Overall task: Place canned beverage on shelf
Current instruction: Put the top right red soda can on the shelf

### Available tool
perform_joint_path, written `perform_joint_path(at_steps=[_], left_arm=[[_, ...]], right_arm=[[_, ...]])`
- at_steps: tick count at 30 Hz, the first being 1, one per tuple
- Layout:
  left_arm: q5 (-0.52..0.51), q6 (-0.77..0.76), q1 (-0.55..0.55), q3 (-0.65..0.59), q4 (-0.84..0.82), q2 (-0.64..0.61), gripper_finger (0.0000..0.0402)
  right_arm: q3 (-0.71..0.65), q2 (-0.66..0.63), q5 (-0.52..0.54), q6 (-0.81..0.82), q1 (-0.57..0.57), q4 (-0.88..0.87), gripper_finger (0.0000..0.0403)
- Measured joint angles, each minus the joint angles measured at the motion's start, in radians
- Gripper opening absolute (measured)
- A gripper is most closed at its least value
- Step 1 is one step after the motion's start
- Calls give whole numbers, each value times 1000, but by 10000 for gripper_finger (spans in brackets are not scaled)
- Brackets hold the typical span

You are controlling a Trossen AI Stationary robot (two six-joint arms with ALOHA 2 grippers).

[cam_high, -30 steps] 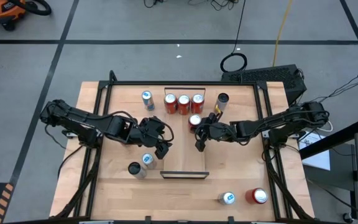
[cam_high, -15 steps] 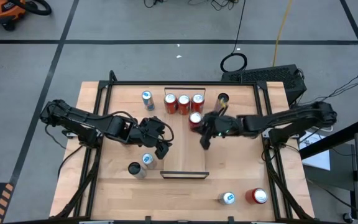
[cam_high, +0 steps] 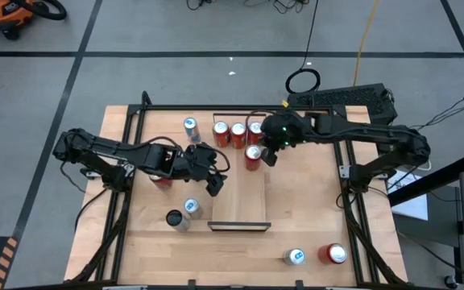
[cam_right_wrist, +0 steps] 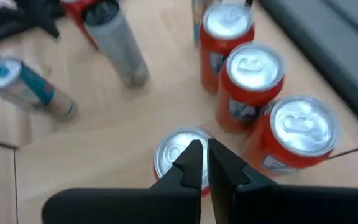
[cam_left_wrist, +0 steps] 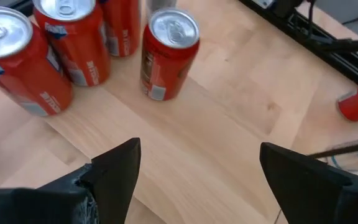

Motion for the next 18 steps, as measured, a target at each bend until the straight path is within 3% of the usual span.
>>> perform_joint_path(at_steps=[7,18], left_arm=[[-8,-27,-17,0,-3,0,328],[-43,-33,-30,0,-11,0,328]], right_arm=[[0,57,-108,-37,-29,12,0],[0,116,-131,-36,-24,14,0]])
